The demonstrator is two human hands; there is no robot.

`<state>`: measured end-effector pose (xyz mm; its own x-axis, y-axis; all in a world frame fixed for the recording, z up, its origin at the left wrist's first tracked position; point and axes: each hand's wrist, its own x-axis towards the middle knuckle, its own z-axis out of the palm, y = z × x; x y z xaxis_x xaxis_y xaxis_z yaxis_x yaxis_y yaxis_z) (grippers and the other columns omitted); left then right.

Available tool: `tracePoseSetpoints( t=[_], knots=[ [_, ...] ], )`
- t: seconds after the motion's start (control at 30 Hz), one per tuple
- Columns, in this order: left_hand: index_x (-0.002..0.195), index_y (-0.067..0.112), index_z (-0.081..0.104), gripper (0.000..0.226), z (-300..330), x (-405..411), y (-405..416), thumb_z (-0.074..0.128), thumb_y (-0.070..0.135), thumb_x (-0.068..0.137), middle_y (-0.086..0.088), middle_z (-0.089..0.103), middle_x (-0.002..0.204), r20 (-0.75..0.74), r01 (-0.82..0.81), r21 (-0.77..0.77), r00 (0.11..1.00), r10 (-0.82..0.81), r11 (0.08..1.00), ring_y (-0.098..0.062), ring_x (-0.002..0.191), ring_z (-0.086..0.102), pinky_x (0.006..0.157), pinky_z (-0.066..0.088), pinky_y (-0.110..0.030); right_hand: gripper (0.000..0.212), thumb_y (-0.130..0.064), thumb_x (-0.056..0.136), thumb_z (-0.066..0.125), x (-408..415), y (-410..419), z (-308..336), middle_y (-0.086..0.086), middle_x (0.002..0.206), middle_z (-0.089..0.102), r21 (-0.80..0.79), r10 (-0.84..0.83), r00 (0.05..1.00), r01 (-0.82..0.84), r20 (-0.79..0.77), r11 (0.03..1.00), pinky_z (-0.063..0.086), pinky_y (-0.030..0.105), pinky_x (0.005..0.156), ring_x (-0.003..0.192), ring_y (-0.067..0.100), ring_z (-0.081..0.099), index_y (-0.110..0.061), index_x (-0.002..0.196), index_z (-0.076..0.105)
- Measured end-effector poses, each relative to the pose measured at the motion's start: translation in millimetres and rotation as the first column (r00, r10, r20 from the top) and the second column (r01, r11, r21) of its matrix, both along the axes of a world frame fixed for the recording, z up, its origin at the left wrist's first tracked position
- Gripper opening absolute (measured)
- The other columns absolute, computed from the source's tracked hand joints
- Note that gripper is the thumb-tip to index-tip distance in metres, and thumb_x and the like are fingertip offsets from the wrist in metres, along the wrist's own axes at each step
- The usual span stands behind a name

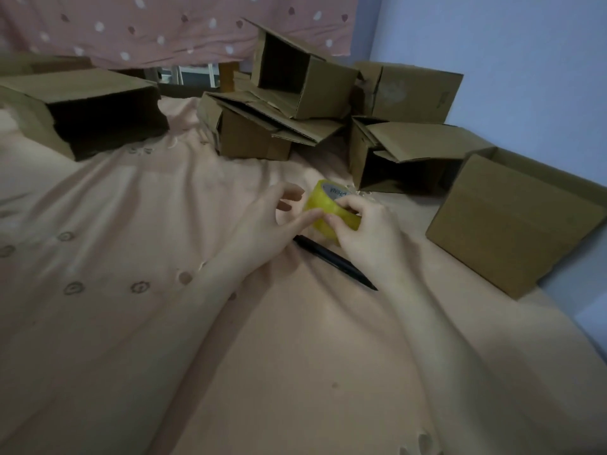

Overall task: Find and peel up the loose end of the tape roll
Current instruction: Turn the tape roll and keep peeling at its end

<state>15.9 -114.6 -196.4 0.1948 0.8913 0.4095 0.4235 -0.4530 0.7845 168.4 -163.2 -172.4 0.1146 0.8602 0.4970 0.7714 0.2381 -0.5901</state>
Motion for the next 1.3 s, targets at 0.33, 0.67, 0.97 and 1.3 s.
tracePoseSetpoints(
  t=[0.33, 0.67, 0.97, 1.3],
  knots=[
    [0.108, 0.027, 0.066, 0.043, 11.1, 0.9, -8.9, 0.067, 0.046, 0.070, 0.004, 0.069, 0.110, 0.403, 0.194, -0.134, 0.907, -0.125, 0.972, -0.008, 0.105, 0.064, 0.089, 0.051, -0.024, 0.011, -0.022, 0.084, 0.068, -9.0, -11.9, 6.0, -0.002, 0.081, 0.068, 0.049, 0.208, 0.923, -0.204, -0.325, 0.978, 0.052, 0.031, 0.073, 0.079, 0.012, 0.062, -0.012, 0.090, 0.070],
    [0.119, 0.022, 0.065, 0.046, 13.9, -2.1, -12.0, 0.067, 0.043, 0.079, 0.000, 0.068, 0.117, 0.467, 0.266, -0.191, 0.871, -0.151, 0.945, -0.015, 0.113, 0.062, 0.103, 0.046, -0.041, 0.010, -0.017, 0.084, 0.068, -8.1, -12.6, 5.7, 0.002, 0.085, 0.069, 0.068, 0.240, 0.880, -0.233, -0.409, 0.970, 0.051, 0.027, 0.072, 0.080, 0.014, 0.063, -0.009, 0.090, 0.069],
    [0.113, 0.031, 0.068, 0.034, 17.8, -1.6, -12.9, 0.064, 0.045, 0.082, 0.009, 0.069, 0.115, 0.463, 0.237, -0.214, 0.879, -0.116, 0.948, -0.007, 0.115, 0.059, 0.105, 0.043, -0.038, 0.009, -0.015, 0.084, 0.068, -6.8, -12.5, 6.5, 0.006, 0.085, 0.068, 0.075, 0.271, 0.816, -0.272, -0.511, 0.959, 0.051, 0.026, 0.070, 0.079, 0.013, 0.062, -0.008, 0.089, 0.068],
    [0.082, 0.022, 0.063, 0.019, 20.3, 4.7, -13.0, 0.074, 0.037, 0.077, 0.005, 0.068, 0.089, 0.532, 0.052, -0.246, 0.842, 0.090, 0.968, -0.007, 0.089, 0.065, 0.090, 0.054, -0.033, 0.009, -0.008, 0.083, 0.068, -10.7, -13.4, 5.7, 0.002, 0.078, 0.065, 0.094, 0.344, 0.796, -0.345, -0.498, 0.934, 0.049, 0.020, 0.068, 0.073, 0.004, 0.060, -0.001, 0.087, 0.066]
  ],
)
